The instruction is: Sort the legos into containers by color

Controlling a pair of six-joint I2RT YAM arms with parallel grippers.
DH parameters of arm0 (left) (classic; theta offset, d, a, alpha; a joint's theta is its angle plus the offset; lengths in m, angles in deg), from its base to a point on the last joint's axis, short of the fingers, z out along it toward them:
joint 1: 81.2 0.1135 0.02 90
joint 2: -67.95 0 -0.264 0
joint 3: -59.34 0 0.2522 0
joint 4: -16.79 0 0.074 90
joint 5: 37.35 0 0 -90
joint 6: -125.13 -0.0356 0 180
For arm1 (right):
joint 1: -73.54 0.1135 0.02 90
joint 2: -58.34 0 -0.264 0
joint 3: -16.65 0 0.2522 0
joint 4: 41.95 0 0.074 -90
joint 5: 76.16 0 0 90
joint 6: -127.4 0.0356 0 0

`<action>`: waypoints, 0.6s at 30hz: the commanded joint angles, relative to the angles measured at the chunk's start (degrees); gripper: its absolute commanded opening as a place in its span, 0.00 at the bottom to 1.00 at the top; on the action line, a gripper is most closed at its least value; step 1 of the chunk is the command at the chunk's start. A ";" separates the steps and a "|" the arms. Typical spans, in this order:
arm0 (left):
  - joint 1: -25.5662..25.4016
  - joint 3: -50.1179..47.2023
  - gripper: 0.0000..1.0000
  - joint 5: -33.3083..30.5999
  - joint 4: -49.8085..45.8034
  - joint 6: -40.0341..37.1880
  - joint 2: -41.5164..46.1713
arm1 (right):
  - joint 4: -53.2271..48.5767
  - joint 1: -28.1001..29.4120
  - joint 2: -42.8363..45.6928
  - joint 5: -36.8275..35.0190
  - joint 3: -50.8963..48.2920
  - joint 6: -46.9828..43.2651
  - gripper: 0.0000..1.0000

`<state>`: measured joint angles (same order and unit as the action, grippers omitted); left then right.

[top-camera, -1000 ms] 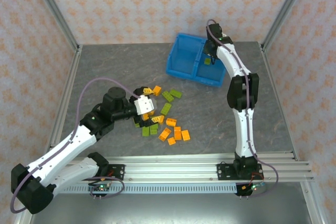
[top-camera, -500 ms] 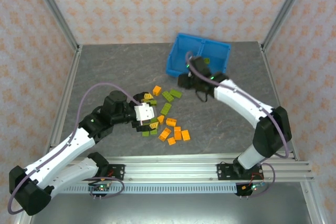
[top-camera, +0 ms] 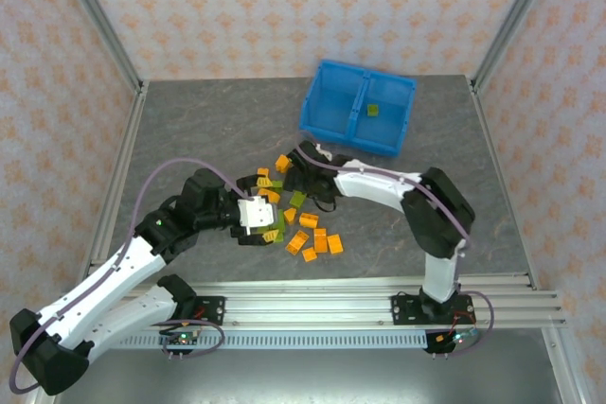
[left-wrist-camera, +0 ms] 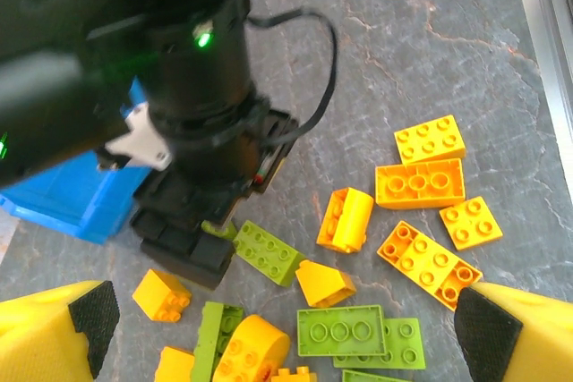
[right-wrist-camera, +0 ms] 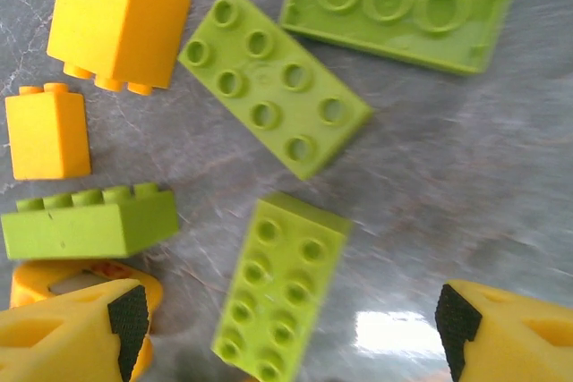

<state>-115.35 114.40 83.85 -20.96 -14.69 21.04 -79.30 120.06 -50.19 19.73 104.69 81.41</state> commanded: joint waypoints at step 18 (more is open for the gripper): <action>-0.48 1.05 1.00 -3.70 -4.36 -4.89 -2.84 | -2.35 0.59 -3.53 -6.47 -0.28 4.88 0.28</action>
<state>-115.35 114.40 81.73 -22.91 -17.10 19.18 -79.15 120.50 -55.39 17.28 106.44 86.45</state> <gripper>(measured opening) 0.996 0.298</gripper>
